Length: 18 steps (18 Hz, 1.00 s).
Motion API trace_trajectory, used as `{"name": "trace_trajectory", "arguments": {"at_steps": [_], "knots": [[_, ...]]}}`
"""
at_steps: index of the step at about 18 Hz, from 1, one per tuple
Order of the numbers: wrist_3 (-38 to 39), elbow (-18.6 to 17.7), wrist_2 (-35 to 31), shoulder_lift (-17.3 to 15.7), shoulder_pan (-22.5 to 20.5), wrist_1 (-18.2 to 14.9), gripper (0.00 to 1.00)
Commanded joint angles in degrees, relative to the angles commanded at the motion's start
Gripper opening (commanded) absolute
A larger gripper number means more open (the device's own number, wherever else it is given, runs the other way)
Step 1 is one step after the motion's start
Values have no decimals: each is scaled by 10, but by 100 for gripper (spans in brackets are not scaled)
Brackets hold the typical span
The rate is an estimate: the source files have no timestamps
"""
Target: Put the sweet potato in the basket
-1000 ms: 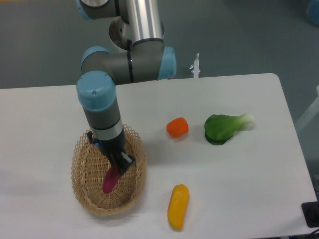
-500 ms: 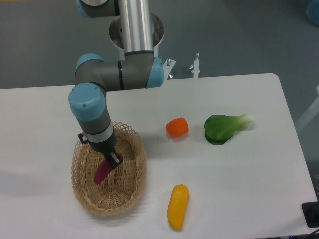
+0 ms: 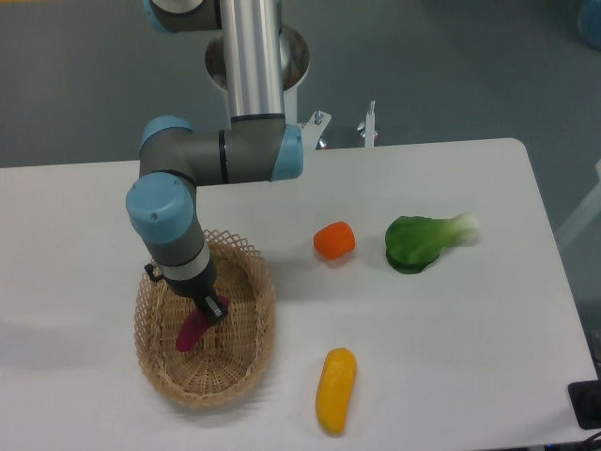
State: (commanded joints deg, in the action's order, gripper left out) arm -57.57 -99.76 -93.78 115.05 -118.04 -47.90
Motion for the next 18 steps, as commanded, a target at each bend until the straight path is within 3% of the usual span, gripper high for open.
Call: {"name": "trace_trajectory", "arguments": {"at_steps": [6, 12, 18], "knots": [[18, 49, 10, -15, 0, -6, 100], [140, 105, 13, -46, -10, -8, 100], [144, 135, 17, -76, -71, -31, 100]]}}
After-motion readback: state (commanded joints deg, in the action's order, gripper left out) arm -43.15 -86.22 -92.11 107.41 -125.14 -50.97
